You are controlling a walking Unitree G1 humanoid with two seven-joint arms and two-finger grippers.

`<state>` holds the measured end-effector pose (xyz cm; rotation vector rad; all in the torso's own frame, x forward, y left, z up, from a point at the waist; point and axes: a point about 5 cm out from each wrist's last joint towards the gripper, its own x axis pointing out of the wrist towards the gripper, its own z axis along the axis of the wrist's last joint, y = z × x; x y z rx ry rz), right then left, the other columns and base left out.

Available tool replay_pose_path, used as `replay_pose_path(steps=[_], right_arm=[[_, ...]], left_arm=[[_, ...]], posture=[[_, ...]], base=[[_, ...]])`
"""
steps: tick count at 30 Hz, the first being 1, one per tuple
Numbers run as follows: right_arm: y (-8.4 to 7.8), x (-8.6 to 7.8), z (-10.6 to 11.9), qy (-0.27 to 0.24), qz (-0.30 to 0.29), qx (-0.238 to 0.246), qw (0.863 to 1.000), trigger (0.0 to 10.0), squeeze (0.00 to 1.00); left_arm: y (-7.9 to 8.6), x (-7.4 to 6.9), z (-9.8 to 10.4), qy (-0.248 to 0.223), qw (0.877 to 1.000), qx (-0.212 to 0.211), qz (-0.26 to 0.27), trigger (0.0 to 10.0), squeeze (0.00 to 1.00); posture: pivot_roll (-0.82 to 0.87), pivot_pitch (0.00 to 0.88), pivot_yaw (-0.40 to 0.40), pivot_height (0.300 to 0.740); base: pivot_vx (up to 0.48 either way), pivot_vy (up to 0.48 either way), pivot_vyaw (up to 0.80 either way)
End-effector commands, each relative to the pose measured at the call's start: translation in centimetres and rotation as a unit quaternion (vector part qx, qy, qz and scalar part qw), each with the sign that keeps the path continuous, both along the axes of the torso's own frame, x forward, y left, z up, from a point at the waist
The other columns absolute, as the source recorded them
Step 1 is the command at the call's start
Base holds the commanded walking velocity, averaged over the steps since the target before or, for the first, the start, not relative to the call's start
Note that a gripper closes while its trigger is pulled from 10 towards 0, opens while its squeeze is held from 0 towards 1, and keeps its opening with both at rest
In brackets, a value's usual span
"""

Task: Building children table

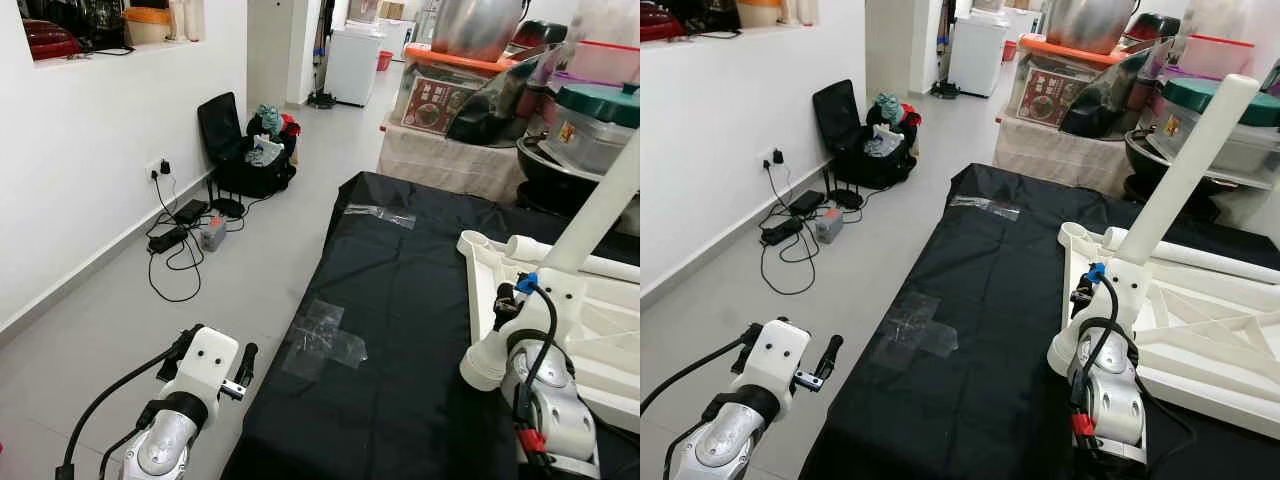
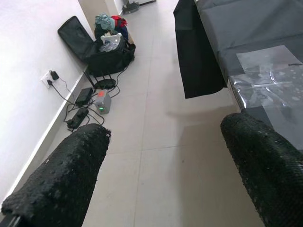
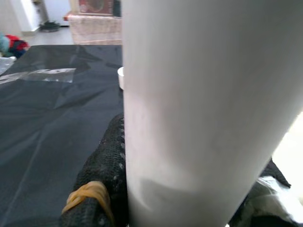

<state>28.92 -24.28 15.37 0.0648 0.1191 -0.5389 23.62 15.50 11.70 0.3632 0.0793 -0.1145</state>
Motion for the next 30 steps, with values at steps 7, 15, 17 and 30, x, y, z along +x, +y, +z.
replay_pose_path(steps=[7,15,17,30], right_arm=[[1.7,0.3,-0.2,0.007,0.057,-0.002,0.998,10.0,1.0],[6.2,0.6,2.0,-0.067,0.3,0.046,0.951,10.0,0.0],[8.0,-0.4,2.7,-0.087,0.409,0.029,0.908,10.0,0.0],[11.6,-3.2,1.4,-0.059,0.566,-0.01,0.822,10.0,0.0]], left_arm=[[-0.3,0.1,-0.1,0.005,1.0,0.0,-0.006,10.0,0.0],[-0.3,0.0,-0.1,0.006,1.0,-0.001,-0.006,10.0,0.0],[-0.3,0.0,-0.1,0.007,1.0,-0.001,-0.007,10.0,0.0],[-0.4,0.0,0.0,0.005,1.0,0.0,-0.005,10.0,0.0]], posture=[[0.08,0.0,-0.123,0.74],[0.08,0.0,-0.126,0.74],[0.08,0.0,-0.123,0.74],[0.09,0.0,-0.133,0.74]], base=[[0.0,0.0,0.0],[0.0,0.0,0.0],[0.0,0.0,0.0],[0.0,0.0,0.0]])
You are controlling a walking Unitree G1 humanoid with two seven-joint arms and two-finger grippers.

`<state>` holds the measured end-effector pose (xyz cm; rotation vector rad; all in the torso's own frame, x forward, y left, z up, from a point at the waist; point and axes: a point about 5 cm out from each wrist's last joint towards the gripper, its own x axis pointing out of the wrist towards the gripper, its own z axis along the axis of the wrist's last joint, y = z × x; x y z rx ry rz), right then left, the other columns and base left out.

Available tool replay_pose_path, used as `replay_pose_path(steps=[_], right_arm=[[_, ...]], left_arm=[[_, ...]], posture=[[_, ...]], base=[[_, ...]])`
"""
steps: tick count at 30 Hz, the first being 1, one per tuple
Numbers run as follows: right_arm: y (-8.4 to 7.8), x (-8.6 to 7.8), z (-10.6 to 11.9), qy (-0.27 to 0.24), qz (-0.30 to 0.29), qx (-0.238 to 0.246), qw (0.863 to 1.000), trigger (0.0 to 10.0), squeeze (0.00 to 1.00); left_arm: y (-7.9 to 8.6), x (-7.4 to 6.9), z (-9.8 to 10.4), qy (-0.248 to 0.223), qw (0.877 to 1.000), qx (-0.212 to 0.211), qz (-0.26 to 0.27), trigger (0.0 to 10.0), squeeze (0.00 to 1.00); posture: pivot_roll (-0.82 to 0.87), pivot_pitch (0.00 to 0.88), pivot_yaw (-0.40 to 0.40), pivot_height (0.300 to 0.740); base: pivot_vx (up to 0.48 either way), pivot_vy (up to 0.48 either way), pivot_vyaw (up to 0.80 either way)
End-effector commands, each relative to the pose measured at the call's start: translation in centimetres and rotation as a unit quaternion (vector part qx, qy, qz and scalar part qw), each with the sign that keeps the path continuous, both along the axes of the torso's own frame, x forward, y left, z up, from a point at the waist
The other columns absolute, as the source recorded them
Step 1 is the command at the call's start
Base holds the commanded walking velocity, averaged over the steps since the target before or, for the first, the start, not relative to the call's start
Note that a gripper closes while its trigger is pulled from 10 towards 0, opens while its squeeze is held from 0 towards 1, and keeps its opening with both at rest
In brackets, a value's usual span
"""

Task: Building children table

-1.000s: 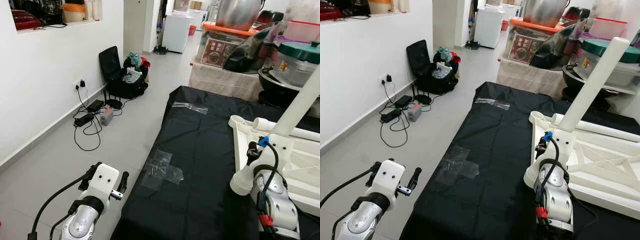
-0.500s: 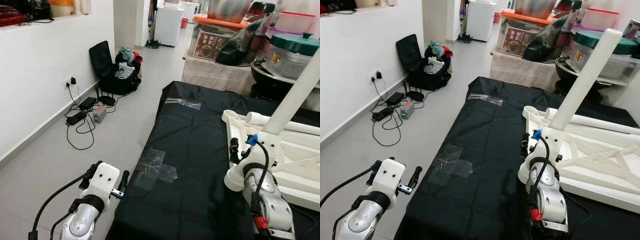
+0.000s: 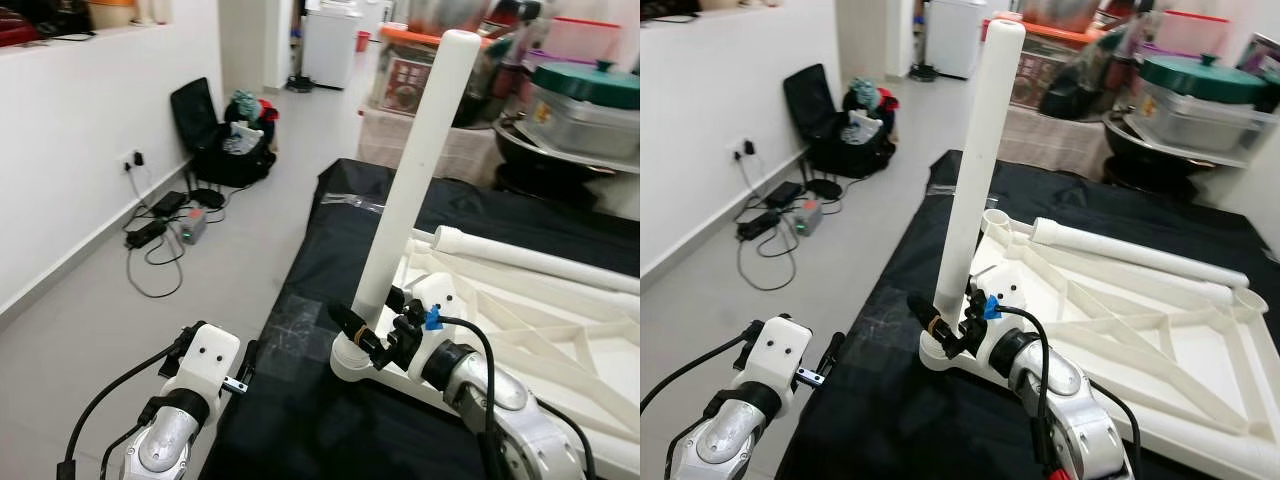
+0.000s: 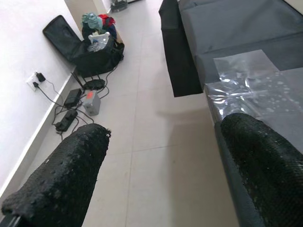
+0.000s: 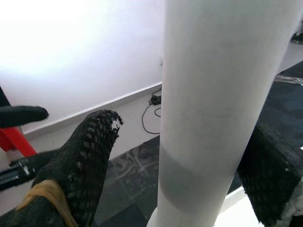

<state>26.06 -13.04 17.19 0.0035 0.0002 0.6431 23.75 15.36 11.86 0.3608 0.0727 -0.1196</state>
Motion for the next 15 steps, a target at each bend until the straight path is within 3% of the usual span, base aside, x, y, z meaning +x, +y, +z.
replay_pose_path(steps=[1,5,15], right_arm=[[0.3,-0.3,-0.5,0.007,0.013,-0.006,1.0,10.0,0.0],[-0.1,0.9,-1.2,0.02,-0.037,-0.018,0.999,10.0,0.0],[0.3,2.3,-1.6,0.029,-0.053,-0.021,0.998,10.0,0.0]], left_arm=[[-0.2,-0.1,-0.2,0.007,1.0,0.001,-0.003,10.0,0.0],[-0.4,-0.2,-0.1,0.008,1.0,0.001,-0.005,10.0,0.0],[-0.4,-0.2,0.0,0.005,1.0,0.001,-0.002,10.0,0.0]], posture=[[0.09,0.0,-0.133,0.74],[0.09,0.0,-0.134,0.74],[0.1,0.0,-0.146,0.74]], base=[[0.0,0.0,0.0],[0.0,0.0,0.0],[0.0,0.0,0.0]])
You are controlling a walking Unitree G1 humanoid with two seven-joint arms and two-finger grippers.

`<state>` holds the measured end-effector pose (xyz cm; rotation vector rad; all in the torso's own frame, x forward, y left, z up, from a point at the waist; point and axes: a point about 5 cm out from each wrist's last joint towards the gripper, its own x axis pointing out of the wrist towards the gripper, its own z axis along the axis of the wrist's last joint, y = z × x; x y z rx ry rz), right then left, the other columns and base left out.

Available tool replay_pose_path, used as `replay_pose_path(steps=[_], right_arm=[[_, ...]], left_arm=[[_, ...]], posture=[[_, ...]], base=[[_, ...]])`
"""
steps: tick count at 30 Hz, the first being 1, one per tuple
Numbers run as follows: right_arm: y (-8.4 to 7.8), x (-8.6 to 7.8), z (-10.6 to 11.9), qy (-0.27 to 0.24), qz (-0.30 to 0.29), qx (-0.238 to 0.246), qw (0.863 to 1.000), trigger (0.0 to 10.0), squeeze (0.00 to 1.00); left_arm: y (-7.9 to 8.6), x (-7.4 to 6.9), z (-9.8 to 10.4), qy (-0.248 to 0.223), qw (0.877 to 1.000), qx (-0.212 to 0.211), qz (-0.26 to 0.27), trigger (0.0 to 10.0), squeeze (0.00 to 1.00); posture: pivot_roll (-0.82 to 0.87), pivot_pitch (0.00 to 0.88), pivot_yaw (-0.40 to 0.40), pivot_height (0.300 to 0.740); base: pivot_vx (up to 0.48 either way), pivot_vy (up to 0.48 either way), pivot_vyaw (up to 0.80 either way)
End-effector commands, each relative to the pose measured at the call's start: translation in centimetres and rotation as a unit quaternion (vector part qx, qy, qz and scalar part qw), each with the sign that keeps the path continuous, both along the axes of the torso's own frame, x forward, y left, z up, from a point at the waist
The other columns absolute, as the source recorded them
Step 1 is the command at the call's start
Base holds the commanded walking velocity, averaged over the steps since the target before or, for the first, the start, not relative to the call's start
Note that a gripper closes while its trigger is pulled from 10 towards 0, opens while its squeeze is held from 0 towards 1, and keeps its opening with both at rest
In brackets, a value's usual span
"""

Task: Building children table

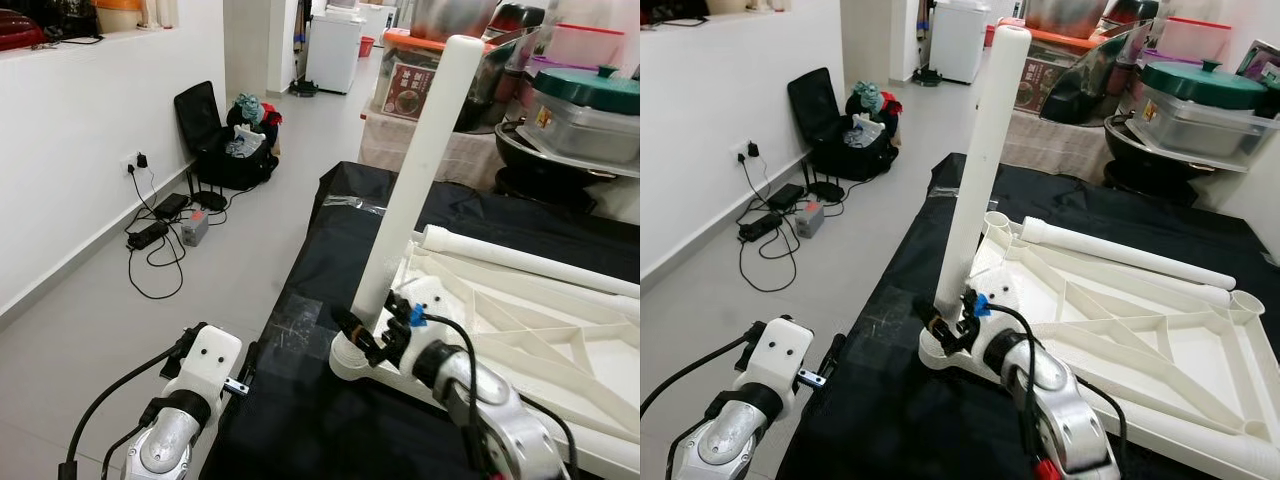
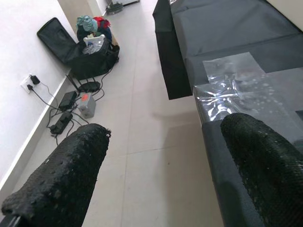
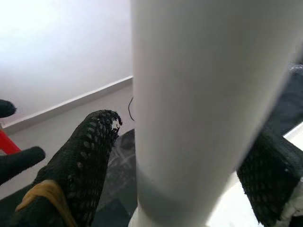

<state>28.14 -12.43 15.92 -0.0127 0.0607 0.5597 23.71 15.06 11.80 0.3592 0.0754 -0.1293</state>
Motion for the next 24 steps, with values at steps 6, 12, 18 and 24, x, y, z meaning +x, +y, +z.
replay_pose_path(steps=[6,12,18,24], right_arm=[[-0.4,0.7,-1.0,0.016,-0.034,-0.003,0.999,0.6,0.0],[-2.6,1.4,-1.9,0.033,-0.146,-0.046,0.988,0.0,0.0],[-8.8,0.8,-2.0,0.052,-0.431,-0.083,0.897,0.0,0.0],[-11.2,-1.8,-1.0,0.052,-0.562,-0.049,0.824,0.0,0.0]], left_arm=[[-0.2,-0.2,0.0,0.002,1.0,0.001,0.003,10.0,0.0],[-0.1,-0.2,0.0,0.002,1.0,0.002,0.004,10.0,0.0],[-0.1,-0.2,-0.1,0.003,1.0,0.002,0.005,10.0,0.0],[0.1,-0.2,-0.2,0.005,1.0,0.002,0.006,10.0,0.0]], posture=[[0.11,0.0,-0.15,0.74],[0.1,0.0,-0.15,0.74],[0.1,0.0,-0.154,0.74],[0.09,0.0,-0.143,0.74]], base=[[0.0,0.0,0.0],[0.0,0.0,0.0],[0.0,0.0,0.0],[0.0,0.0,0.0]])
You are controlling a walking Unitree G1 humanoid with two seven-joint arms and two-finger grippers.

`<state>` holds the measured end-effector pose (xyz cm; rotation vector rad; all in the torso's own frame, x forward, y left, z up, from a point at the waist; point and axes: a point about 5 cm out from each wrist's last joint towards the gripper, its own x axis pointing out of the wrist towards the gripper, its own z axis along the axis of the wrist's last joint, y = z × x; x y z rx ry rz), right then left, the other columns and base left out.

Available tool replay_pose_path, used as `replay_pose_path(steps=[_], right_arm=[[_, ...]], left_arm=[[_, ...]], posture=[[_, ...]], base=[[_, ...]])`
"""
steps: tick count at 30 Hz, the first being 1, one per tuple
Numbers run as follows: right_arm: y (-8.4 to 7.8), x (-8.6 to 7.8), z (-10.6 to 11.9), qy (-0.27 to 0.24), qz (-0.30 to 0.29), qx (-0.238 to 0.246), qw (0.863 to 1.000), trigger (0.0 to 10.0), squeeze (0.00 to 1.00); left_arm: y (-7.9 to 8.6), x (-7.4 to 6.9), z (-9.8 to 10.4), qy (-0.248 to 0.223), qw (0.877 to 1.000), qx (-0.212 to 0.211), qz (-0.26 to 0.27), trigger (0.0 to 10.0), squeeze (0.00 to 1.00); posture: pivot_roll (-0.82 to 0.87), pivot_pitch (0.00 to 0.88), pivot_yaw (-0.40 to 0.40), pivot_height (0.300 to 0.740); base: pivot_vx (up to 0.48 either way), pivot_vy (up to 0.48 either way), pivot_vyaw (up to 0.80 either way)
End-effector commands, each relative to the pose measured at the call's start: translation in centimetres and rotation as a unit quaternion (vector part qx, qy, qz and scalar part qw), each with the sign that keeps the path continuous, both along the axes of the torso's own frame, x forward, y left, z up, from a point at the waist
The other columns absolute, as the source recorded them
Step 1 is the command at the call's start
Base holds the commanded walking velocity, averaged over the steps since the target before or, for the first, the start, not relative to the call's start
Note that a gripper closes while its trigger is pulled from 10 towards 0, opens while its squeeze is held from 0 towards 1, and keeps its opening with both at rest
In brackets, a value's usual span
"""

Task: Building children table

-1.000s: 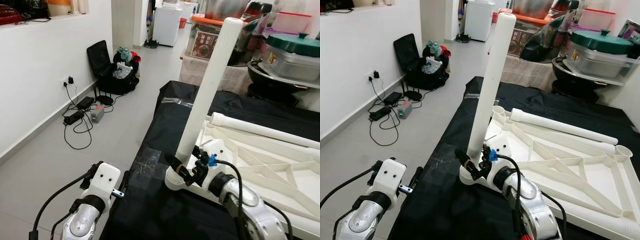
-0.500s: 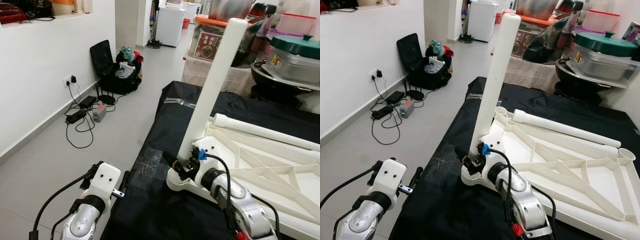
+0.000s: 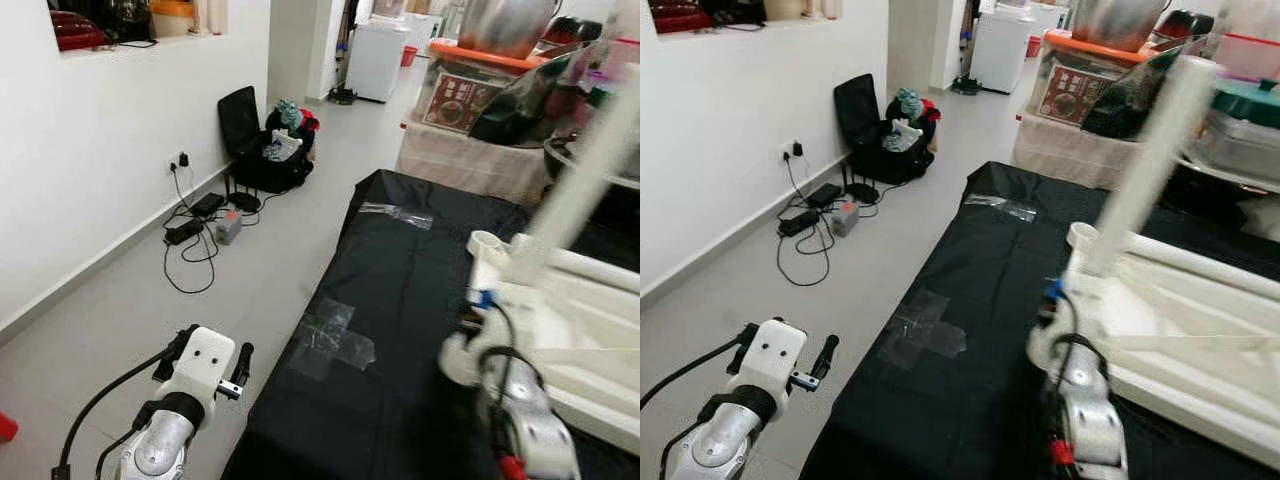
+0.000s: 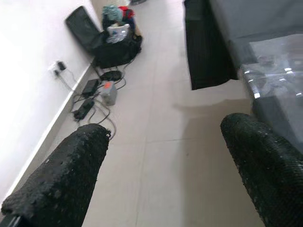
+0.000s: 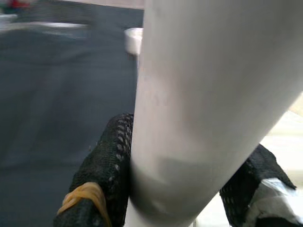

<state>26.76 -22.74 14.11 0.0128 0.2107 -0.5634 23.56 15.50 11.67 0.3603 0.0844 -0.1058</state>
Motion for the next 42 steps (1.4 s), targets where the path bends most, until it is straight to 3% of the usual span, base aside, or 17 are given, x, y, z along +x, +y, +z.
replay_pose_path(steps=[1,12,13,14,17,18,19,21,25,26,27,28,30,32,36,37,42], right_arm=[[-0.4,-0.6,1.2,-0.013,-0.033,-0.023,0.999,0.0,0.0],[1.5,-0.1,1.9,-0.023,-0.034,0.019,0.999,0.0,0.0],[1.7,0.2,1.9,-0.019,-0.019,0.029,0.999,2.5,0.0],[2.0,0.4,2.0,-0.021,-0.008,0.04,0.999,10.0,0.0],[2.7,1.1,2.5,-0.044,0.039,0.054,0.997,10.0,0.0],[2.9,1.6,2.8,-0.058,0.073,0.046,0.995,10.0,0.13],[2.8,2.0,2.8,-0.061,0.092,0.043,0.993,10.0,0.88],[2.6,2.2,2.8,-0.067,0.1,0.046,0.992,10.0,1.0],[2.8,2.7,3.0,-0.077,0.134,0.062,0.986,10.0,1.0],[3.8,3.1,3.6,-0.102,0.223,0.086,0.966,10.0,0.81],[4.1,3.1,3.9,-0.115,0.336,0.063,0.933,10.0,0.0],[4.1,3.1,3.9,-0.115,0.336,0.063,0.933,10.0,0.0],[4.0,2.5,3.5,-0.099,0.468,0.033,0.878,10.0,0.0],[3.4,2.2,3.1,-0.075,0.508,0.028,0.857,10.0,0.0],[3.0,2.6,2.6,-0.059,0.509,0.014,0.858,10.0,0.0],[2.7,3.1,2.2,-0.047,0.494,0.013,0.868,7.5,0.0],[3.1,4.2,0.8,-0.027,0.442,0.026,0.896,10.0,0.0]], left_arm=[[-0.4,-0.1,-0.1,0.003,1.0,0.001,-0.007,10.0,0.0],[-0.3,0.0,-0.1,0.003,1.0,0.003,-0.007,10.0,0.0],[-0.3,0.0,-0.1,0.003,1.0,0.003,-0.007,10.0,0.0],[-0.3,0.1,-0.1,0.003,1.0,0.003,-0.008,10.0,0.0],[-0.4,0.1,-0.1,0.003,1.0,0.003,-0.009,10.0,0.0],[-0.4,0.2,-0.1,0.003,1.0,0.003,-0.009,10.0,0.0],[-0.4,0.2,-0.1,0.002,1.0,0.003,-0.009,10.0,0.0],[-0.4,0.2,-0.1,0.002,1.0,0.003,-0.009,10.0,0.0],[-0.4,0.2,-0.1,0.002,1.0,0.003,-0.009,10.0,0.0],[-0.4,0.3,-0.1,0.001,1.0,0.003,-0.008,10.0,0.0],[-0.5,0.2,-0.1,0.001,1.0,0.003,-0.011,10.0,0.0],[-0.5,0.2,-0.1,0.001,1.0,0.003,-0.011,10.0,0.0],[-0.6,0.1,0.0,0.001,1.0,0.003,-0.013,10.0,0.0],[-0.7,0.1,0.0,0.001,1.0,0.003,-0.013,10.0,0.0],[-0.6,0.1,0.0,0.001,1.0,0.004,-0.012,10.0,0.0],[-0.6,0.1,0.0,0.0,1.0,0.004,-0.011,10.0,0.0],[-0.5,0.0,0.1,0.0,1.0,0.006,-0.011,10.0,0.0]], posture=[[0.09,0.0,-0.142,0.74],[0.09,0.0,-0.146,0.74],[0.09,0.0,-0.144,0.74],[0.09,0.0,-0.144,0.74],[0.09,0.0,-0.145,0.74],[0.09,0.0,-0.145,0.74],[0.1,0.0,-0.15,0.74],[0.1,0.0,-0.15,0.74],[0.1,0.0,-0.15,0.74],[0.1,0.0,-0.15,0.74],[0.1,0.0,-0.145,0.74],[0.1,0.0,-0.145,0.74],[0.11,0.0,-0.15,0.74],[0.11,0.0,-0.15,0.74],[0.11,0.0,-0.154,0.74],[0.11,0.0,-0.158,0.74],[0.12,0.0,-0.156,0.74]], base=[[0.0,0.0,0.0],[0.0,0.0,0.0],[0.0,0.0,0.0],[0.0,0.0,0.0],[0.0,0.0,0.0],[0.0,0.0,0.0],[0.0,0.0,0.0],[0.0,0.0,0.0],[0.0,0.0,0.0],[0.0,0.0,0.0],[0.0,0.0,0.0],[0.0,0.0,0.0],[0.0,0.0,0.0],[0.0,0.0,0.0],[0.0,0.0,0.0],[0.0,0.0,0.0],[0.0,0.0,0.0]])
